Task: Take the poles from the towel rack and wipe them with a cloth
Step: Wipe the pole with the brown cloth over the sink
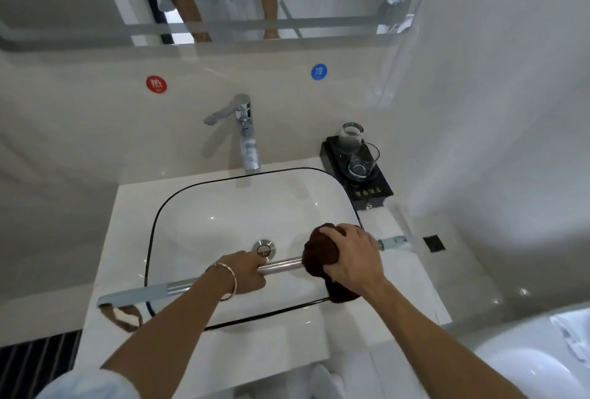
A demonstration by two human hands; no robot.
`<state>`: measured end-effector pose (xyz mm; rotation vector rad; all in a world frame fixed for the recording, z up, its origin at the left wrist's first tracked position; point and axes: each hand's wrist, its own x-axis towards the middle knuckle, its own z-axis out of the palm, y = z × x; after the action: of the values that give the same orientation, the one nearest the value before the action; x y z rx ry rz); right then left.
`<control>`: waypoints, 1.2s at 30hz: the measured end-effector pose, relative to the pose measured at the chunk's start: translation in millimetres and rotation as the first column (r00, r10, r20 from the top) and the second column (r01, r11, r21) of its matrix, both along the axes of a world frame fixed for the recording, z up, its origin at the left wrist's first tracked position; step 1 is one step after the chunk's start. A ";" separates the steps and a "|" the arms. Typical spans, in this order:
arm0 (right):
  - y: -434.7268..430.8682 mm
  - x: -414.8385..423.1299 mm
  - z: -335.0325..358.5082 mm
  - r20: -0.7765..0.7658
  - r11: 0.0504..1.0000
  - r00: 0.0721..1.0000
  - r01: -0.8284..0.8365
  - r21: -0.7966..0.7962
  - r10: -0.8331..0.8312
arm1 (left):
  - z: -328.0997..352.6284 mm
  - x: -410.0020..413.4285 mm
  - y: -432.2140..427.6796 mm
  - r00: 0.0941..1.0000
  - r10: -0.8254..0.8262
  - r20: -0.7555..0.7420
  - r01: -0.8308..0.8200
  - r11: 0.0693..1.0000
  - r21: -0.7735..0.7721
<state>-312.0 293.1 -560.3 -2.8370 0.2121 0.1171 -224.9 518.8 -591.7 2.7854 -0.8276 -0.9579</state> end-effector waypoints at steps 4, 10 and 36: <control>-25.2 5.2 -2.5 0.069 0.981 0.990 -0.113 -0.155 0.125 | -5.3 -3.0 -2.3 0.986 0.080 -0.147 -0.083 0.996 -0.017; -18.9 18.3 9.4 0.098 0.914 0.965 -0.195 -0.355 0.244 | -4.6 -2.7 -7.3 0.982 0.117 -0.150 -0.119 0.993 -0.006; -23.2 63.7 68.4 -0.030 0.615 0.860 -0.389 -0.686 0.510 | -2.6 -11.3 -10.6 0.990 0.101 -0.099 -0.098 0.995 0.038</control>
<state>-248.3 269.9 -491.9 -3.5361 -0.6630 -0.1332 -236.3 508.2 -594.3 2.7494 -0.6589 -1.0934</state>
